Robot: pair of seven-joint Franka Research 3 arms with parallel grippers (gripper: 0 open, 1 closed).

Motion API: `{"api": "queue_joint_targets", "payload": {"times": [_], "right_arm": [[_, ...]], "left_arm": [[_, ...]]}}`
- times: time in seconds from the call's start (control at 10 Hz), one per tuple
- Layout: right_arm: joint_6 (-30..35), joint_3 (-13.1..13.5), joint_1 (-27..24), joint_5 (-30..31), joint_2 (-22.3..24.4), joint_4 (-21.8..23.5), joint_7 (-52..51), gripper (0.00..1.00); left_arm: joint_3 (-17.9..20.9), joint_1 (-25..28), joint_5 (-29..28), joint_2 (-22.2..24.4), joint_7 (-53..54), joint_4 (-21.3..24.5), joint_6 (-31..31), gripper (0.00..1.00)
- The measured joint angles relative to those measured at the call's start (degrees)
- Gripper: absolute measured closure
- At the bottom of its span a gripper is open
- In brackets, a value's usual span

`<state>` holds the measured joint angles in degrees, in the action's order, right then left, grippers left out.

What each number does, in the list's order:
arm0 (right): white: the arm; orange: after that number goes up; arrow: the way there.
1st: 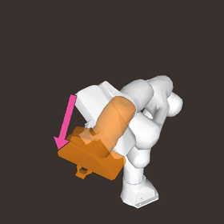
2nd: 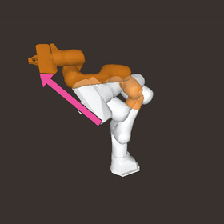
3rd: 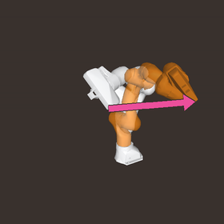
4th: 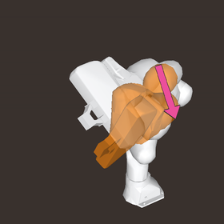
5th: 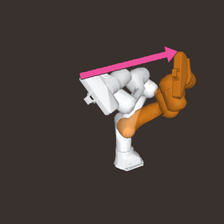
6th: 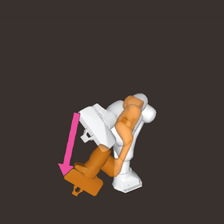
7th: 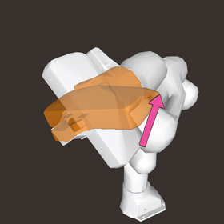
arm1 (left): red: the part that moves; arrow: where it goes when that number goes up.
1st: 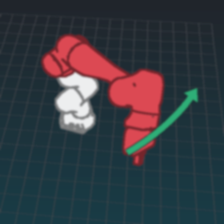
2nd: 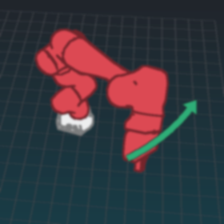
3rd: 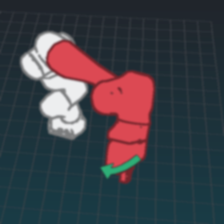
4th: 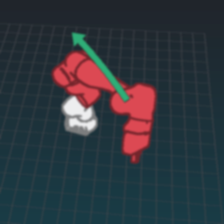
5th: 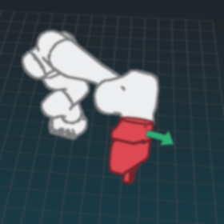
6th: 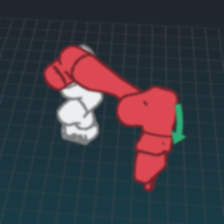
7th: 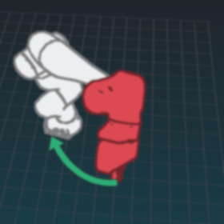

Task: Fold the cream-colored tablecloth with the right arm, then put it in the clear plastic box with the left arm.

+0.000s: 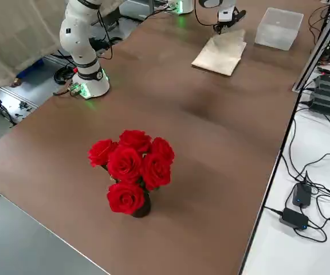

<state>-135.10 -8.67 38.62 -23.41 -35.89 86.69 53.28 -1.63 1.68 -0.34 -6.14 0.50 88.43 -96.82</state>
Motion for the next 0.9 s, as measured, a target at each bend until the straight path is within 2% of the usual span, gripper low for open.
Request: {"api": "queue_joint_targets", "payload": {"times": [0.2, 0.4, 0.6, 0.7, 0.9], "right_arm": [[0.0, 0.2, 0.0, 0.0, 0.0, -0.3, 0.0, 0.43], [0.6, 1.7, -0.3, 5.2, 0.0, -1.2, -0.1, 0.42], [8.5, 3.4, -2.8, 11.4, 0.2, -3.7, -0.2, 0.4], [13.9, 3.6, -5.7, 12.8, 0.6, -6.1, -2.6, 0.4], [19.4, 3.8, -11.9, 13.1, 2.4, -9.0, -10.4, 0.4]], "left_arm": [[0.0, 0.0, 0.0, 0.0, 0.0, 0.0, 0.0, 0.0], [0.0, 0.0, 0.0, 0.0, 0.0, 0.0, 0.0, 0.0], [0.0, 0.0, 0.0, 0.0, 0.0, 0.0, 0.0, 0.0], [0.0, 0.0, 0.0, 0.0, 0.0, 0.0, 0.0, 0.0], [0.0, 0.0, 0.0, 0.0, 0.0, 0.0, 0.0, 0.0]]}}
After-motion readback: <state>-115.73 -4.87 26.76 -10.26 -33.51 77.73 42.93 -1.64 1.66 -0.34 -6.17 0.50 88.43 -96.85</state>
